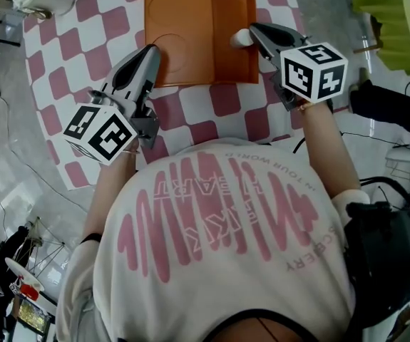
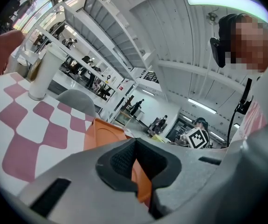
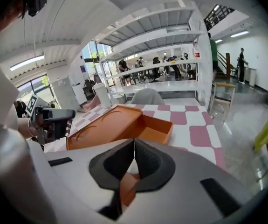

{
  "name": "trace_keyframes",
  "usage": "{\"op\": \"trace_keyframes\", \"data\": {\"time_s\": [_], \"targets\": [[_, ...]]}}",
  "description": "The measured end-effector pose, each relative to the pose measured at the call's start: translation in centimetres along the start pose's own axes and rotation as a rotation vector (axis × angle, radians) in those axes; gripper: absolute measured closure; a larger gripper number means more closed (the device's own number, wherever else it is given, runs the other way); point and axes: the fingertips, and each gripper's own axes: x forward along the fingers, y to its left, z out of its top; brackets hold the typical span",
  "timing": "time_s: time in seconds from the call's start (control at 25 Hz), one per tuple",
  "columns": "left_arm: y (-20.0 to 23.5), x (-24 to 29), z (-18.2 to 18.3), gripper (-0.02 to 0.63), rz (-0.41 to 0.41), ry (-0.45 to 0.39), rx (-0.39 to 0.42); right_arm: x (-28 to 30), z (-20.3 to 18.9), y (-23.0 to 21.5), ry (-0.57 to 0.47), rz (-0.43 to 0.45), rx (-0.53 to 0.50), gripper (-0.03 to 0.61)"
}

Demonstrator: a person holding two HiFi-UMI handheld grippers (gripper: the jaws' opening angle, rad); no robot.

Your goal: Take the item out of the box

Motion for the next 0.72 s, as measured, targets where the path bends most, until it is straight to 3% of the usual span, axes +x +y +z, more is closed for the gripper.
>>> {"op": "trace_keyframes", "data": {"time_s": [0.52, 0.64, 0.72], "targets": [[1.1, -0.5, -0.4, 0.606, 0.018, -0.014, -0.021, 1.5, -0.5, 0.1, 0.128, 0.087, -0.129, 0.565], [1.3, -0.7, -0.5, 0.606, 0.020, -0.013, -0.021, 1.8, -0.9, 0.4, 0.154, 0.097, -0.154, 0.454], [1.4, -0.8, -0.6, 0.606, 0.021, -0.015, -0.024, 1.9, -1.2, 0.6, 0.178, 0.106, -0.181, 0.445]]}}
